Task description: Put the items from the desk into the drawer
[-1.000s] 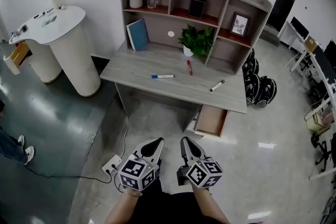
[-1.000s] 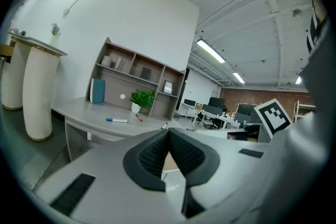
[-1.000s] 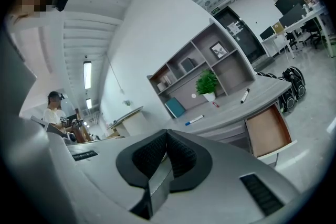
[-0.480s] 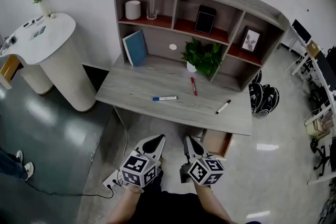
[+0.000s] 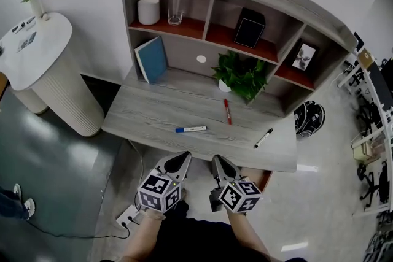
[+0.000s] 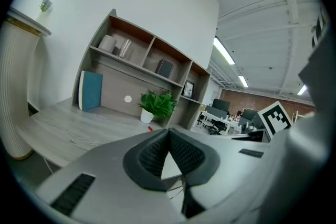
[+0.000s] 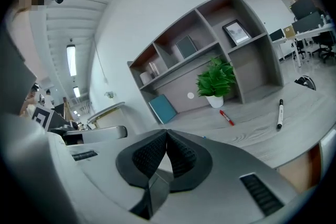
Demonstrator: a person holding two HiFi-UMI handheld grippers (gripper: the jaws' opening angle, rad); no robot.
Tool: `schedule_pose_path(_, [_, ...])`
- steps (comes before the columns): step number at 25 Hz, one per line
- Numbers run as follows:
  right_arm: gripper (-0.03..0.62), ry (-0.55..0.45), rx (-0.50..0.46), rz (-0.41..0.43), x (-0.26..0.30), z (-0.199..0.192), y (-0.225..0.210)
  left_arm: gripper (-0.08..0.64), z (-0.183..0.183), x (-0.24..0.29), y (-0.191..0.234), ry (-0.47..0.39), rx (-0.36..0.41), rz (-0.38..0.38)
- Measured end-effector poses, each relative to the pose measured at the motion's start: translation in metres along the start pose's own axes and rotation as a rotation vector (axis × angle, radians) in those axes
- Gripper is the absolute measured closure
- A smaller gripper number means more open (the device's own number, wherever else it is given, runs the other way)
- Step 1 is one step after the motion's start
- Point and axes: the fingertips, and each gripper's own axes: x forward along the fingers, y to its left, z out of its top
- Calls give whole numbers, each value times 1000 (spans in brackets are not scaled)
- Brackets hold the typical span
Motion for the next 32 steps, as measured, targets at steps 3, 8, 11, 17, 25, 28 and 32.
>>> schedule_pose_path(3, [577, 29, 2, 11, 22, 1, -4, 535, 5, 16, 15, 16, 11, -7])
schedule_pose_path(8, [577, 60, 11, 19, 54, 2, -8, 535, 11, 34, 38, 38, 18, -7])
schedule_pose_path(11, [577, 78, 0, 24, 71, 4, -9, 535, 13, 40, 52, 42, 1, 4])
schedule_pose_path(17, [575, 179, -104, 57, 94, -2, -12, 535, -4, 47, 67, 86, -39, 21])
schedule_pose_path(25, [433, 462, -481, 215, 142, -38, -22, 535, -16, 51, 99, 113, -58, 103])
schedule_pose_path(28, [433, 626, -737, 299, 160, -64, -24, 535, -13, 55, 121, 107, -90, 149])
schedule_pose_path(32, [426, 819, -1081, 393, 173, -97, -40, 535, -15, 66, 140, 114, -122, 194])
